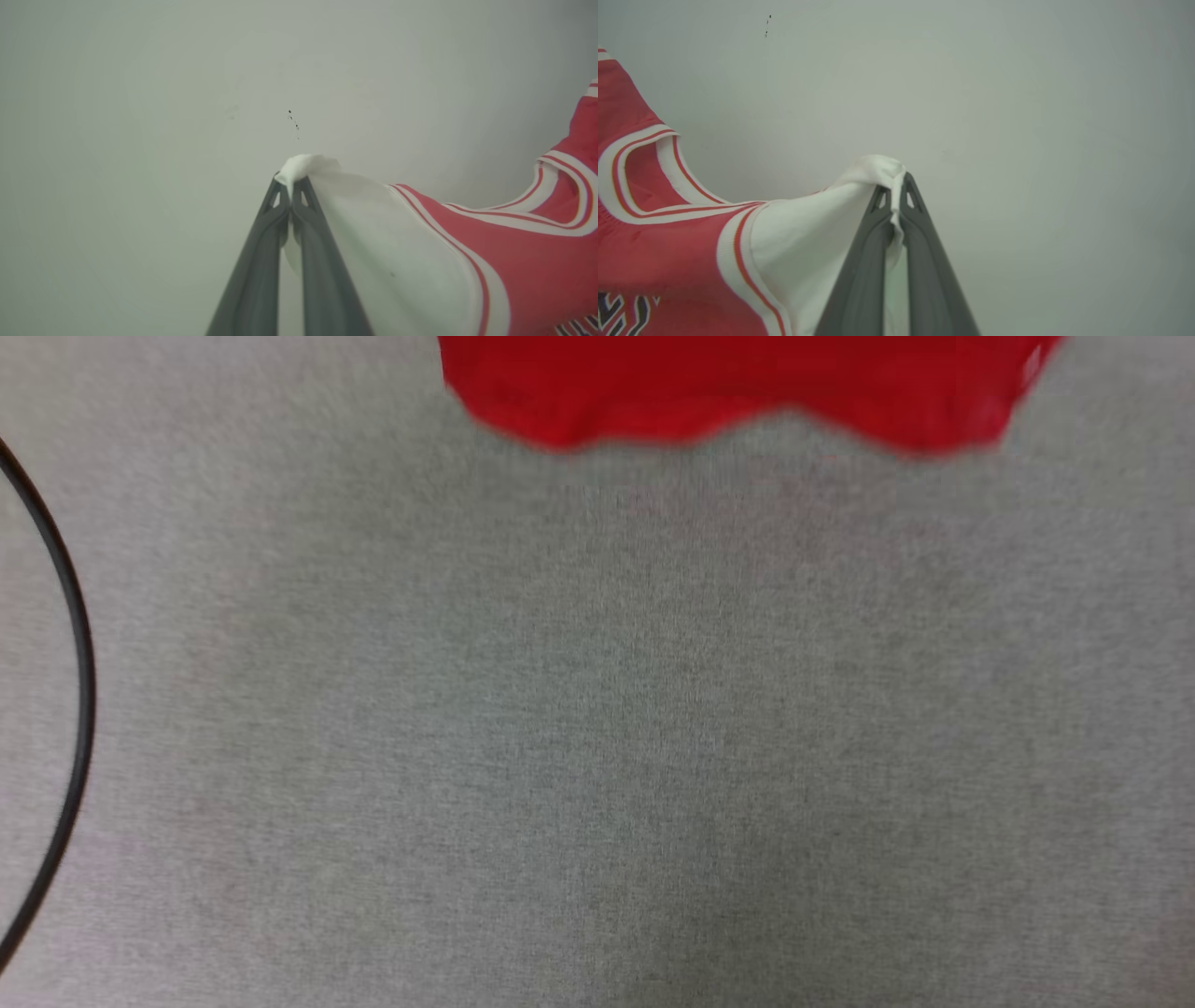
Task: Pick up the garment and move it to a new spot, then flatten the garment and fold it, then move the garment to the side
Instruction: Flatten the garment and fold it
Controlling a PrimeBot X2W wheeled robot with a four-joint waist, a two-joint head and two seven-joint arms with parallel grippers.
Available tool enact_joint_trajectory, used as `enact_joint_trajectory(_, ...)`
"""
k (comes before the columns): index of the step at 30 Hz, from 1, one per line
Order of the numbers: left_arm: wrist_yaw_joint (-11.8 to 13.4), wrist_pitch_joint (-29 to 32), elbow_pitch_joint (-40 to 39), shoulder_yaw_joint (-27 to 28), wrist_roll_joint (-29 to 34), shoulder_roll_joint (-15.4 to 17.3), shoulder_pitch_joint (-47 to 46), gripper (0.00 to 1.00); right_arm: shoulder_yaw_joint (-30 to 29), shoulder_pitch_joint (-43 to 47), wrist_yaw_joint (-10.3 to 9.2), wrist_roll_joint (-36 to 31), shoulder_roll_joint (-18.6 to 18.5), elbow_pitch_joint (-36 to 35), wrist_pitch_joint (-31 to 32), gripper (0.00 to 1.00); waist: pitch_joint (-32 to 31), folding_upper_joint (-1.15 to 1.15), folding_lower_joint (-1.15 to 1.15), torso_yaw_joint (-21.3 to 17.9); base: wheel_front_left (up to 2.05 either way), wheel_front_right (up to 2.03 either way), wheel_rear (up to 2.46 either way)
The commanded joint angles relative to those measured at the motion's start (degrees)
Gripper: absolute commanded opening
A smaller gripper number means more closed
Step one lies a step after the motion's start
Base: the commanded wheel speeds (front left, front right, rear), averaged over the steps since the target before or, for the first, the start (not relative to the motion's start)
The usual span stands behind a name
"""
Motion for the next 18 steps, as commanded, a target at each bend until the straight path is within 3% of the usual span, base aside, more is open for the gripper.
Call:
enact_joint_trajectory(1,0.0,-1.1,1.5,0.6,0.4,-0.8,-2.5,0.0,1.1,-3.6,-0.09,-0.6,0.7,1.9,-0.8,0.0,4.2,0.0,-0.01,-0.1,0.0,0.0,0.0)
enact_joint_trajectory(10,-0.4,-5.6,8.0,2.2,0.8,-2.3,-8.4,0.0,7.0,-16.1,-0.1,-1.9,4.0,13.6,-4.7,0.0,9.4,0.0,-0.01,0.5,0.0,0.0,0.0)
enact_joint_trajectory(18,-1.5,-8.5,11.4,1.5,-0.2,-3.0,-4.7,0.0,11.8,-15.2,-0.1,0.9,5.0,19.5,-9.3,0.0,10.8,0.0,-0.01,0.6,0.0,0.0,0.0)
